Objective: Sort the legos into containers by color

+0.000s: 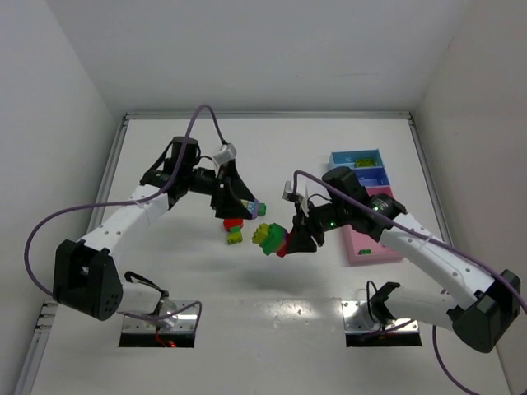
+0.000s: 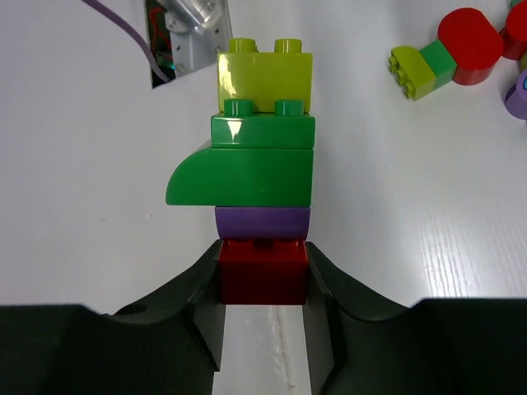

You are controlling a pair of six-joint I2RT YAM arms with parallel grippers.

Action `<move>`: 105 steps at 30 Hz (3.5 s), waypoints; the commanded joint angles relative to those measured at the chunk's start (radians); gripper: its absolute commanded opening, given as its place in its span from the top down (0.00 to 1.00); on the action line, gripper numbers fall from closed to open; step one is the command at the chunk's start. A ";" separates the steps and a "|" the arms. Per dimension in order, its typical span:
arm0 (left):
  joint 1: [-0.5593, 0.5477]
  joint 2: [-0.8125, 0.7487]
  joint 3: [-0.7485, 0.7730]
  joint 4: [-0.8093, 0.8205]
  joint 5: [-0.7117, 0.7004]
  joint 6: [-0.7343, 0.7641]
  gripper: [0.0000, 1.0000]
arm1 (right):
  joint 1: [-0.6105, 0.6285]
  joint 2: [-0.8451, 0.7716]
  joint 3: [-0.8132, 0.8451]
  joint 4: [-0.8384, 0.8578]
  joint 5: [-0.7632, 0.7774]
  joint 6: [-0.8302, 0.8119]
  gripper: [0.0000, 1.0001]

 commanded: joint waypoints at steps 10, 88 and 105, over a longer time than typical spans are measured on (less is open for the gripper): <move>-0.097 -0.103 -0.029 -0.104 -0.047 0.179 0.15 | -0.054 0.049 0.058 0.107 -0.148 0.129 1.00; 0.021 -0.118 -0.024 0.112 -0.438 -0.045 1.00 | -0.657 0.262 0.027 0.209 0.584 0.121 1.00; 0.021 -0.087 -0.024 0.121 -0.380 -0.073 1.00 | -0.712 0.294 0.098 0.097 0.340 -0.003 0.07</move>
